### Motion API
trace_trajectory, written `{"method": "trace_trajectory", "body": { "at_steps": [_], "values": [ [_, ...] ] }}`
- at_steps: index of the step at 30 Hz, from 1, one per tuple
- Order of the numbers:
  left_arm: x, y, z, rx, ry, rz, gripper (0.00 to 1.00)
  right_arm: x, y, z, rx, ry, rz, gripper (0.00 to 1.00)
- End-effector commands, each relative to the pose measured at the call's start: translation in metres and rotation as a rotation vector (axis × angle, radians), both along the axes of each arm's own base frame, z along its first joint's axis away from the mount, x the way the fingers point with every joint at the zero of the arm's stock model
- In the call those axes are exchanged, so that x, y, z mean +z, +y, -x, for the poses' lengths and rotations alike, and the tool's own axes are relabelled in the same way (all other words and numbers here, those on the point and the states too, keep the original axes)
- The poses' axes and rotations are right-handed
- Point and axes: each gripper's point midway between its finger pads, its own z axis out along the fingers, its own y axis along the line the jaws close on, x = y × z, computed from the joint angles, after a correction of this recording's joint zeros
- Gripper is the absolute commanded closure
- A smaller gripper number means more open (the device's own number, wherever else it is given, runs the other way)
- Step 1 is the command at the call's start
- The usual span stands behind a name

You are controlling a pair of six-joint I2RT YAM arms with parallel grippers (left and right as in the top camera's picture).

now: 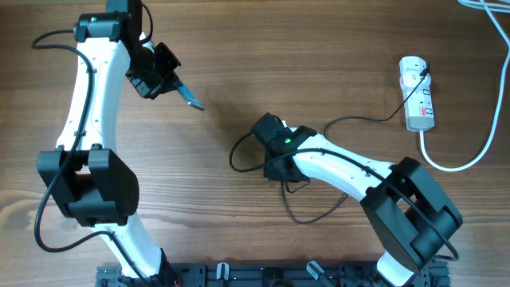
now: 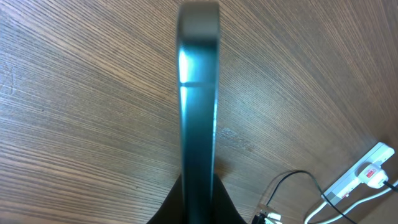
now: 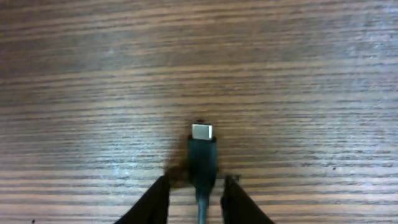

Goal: Plug charger to phone and switch on socket
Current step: 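Grasp the USB-C plug with the right gripper, then lift the plug and bring it below the phone's bottom port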

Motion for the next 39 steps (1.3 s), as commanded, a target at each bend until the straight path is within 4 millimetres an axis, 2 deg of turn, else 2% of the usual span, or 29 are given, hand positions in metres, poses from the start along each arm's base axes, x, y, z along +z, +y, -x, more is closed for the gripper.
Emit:
{"method": "trace_trajectory", "body": {
  "at_steps": [1,4,6,12,19,21,23,24,27,30,31,33,35,36,37,39],
  "values": [
    [0.007,-0.002,-0.002,-0.025,-0.028,-0.003,0.96,-0.020,-0.011,0.028,0.002,0.116,0.032,0.69],
    [0.007,-0.002,-0.001,-0.026,-0.027,-0.003,0.96,-0.020,-0.012,0.029,0.002,0.119,0.035,0.69],
    [0.007,-0.002,-0.001,-0.025,-0.027,-0.003,0.96,-0.020,-0.012,0.029,0.002,0.119,0.035,0.78],
    [0.007,-0.002,-0.001,-0.025,-0.027,-0.003,0.96,-0.020,-0.012,0.027,0.002,0.110,0.037,0.81],
    [0.007,-0.002,-0.001,-0.026,-0.027,-0.002,0.96,-0.020,-0.012,0.023,0.002,0.092,0.041,0.95],
    [0.007,-0.004,-0.001,-0.041,-0.030,0.005,0.96,-0.020,-0.010,0.020,0.015,0.078,0.033,0.96],
    [0.015,-0.022,-0.002,-0.149,-0.077,0.103,0.96,-0.017,-0.006,0.017,0.047,0.068,0.021,0.96],
    [0.025,-0.040,-0.002,-0.242,-0.129,0.206,0.96,-0.013,-0.002,0.014,0.069,0.061,0.009,0.96],
    [0.058,-0.078,0.001,-0.432,-0.274,0.463,0.96,0.011,0.016,0.009,0.144,0.036,-0.078,0.96],
    [0.094,-0.106,0.010,-0.572,-0.419,0.695,0.96,0.059,0.034,0.007,0.231,-0.040,-0.212,0.96],
    [0.104,-0.115,0.014,-0.609,-0.455,0.753,0.96,0.083,0.041,0.010,0.293,-0.082,-0.279,0.96],
    [0.110,-0.127,0.019,-0.663,-0.485,0.787,0.96,0.119,0.050,0.019,0.405,-0.143,-0.383,0.96],
    [0.110,-0.142,0.027,-0.721,-0.490,0.791,0.96,0.151,0.047,0.025,0.425,-0.206,-0.434,0.96],
    [0.111,-0.161,0.036,-0.780,-0.490,0.801,0.96,0.169,0.043,0.031,0.448,-0.245,-0.456,0.96],
    [0.113,-0.176,0.044,-0.827,-0.494,0.810,0.96,0.181,0.038,0.038,0.452,-0.265,-0.470,0.96],
    [0.118,-0.192,0.052,-0.881,-0.516,0.813,0.96,0.193,0.032,0.043,0.454,-0.287,-0.482,0.96]
  ]
}}
